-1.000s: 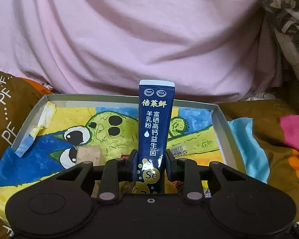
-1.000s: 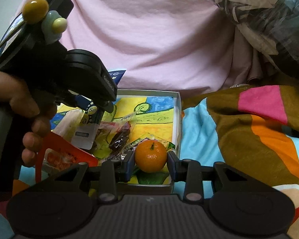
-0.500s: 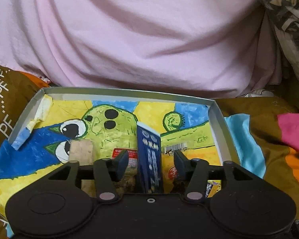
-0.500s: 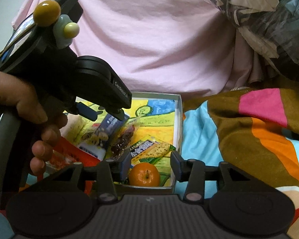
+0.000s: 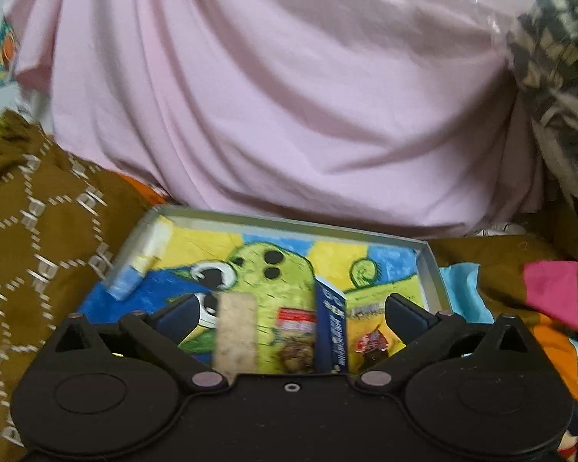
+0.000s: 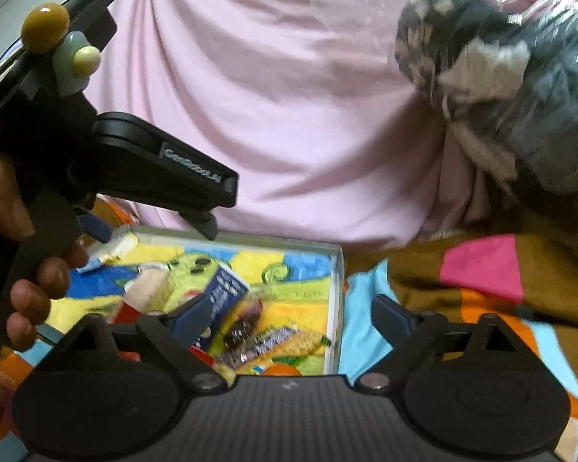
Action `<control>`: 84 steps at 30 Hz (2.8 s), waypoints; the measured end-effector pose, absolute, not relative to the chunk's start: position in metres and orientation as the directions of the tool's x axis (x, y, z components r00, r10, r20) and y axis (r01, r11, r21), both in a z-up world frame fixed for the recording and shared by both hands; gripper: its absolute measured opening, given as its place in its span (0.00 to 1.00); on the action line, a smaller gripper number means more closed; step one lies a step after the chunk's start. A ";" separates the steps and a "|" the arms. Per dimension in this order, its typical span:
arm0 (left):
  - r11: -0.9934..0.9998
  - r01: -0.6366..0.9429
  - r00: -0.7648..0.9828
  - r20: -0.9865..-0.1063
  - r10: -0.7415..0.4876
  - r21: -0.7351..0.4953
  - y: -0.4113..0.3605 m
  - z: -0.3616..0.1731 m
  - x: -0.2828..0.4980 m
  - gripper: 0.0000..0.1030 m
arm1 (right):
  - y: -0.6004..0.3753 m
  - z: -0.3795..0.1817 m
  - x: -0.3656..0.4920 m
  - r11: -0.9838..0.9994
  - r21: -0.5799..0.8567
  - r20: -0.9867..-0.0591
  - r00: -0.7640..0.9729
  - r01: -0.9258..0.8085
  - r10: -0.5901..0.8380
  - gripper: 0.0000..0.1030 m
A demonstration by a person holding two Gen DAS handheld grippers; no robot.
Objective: Organize snacks
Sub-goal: 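Lower the blue stick and mandarin into the tray and open both tools, then withdraw both tools from the tray toward the remaining snacks on the blanket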
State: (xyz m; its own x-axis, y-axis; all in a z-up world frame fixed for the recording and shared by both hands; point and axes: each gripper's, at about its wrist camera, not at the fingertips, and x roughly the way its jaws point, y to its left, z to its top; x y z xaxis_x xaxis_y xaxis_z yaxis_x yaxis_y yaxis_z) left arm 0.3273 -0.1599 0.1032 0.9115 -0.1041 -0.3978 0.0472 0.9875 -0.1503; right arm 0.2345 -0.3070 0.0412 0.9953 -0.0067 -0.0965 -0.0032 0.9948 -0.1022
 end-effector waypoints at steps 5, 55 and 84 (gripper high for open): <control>0.992 0.025 0.931 -0.357 -0.069 -0.126 -0.132 0.118 0.294 0.99 | -0.300 0.052 0.207 0.994 -0.111 -0.015 1.000 0.008 -0.009 1.00; 0.999 0.009 0.789 -0.614 0.018 0.042 -0.028 0.017 0.105 0.99 | -0.219 0.039 0.085 0.960 -0.203 -0.246 0.959 -0.195 0.143 1.00; 0.994 0.025 0.757 -0.651 0.053 0.110 -0.036 0.004 0.123 0.99 | -0.230 0.025 0.128 0.947 -0.195 -0.498 0.858 -0.253 0.127 1.00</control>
State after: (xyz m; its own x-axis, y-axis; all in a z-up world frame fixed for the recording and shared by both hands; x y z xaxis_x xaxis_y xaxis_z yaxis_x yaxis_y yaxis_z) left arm 0.1233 -0.0361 0.0042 0.7572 0.0525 -0.6511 0.0255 0.9936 0.1098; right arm 0.1279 -0.2298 0.0251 0.8579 0.1269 -0.4979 -0.2534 0.9475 -0.1952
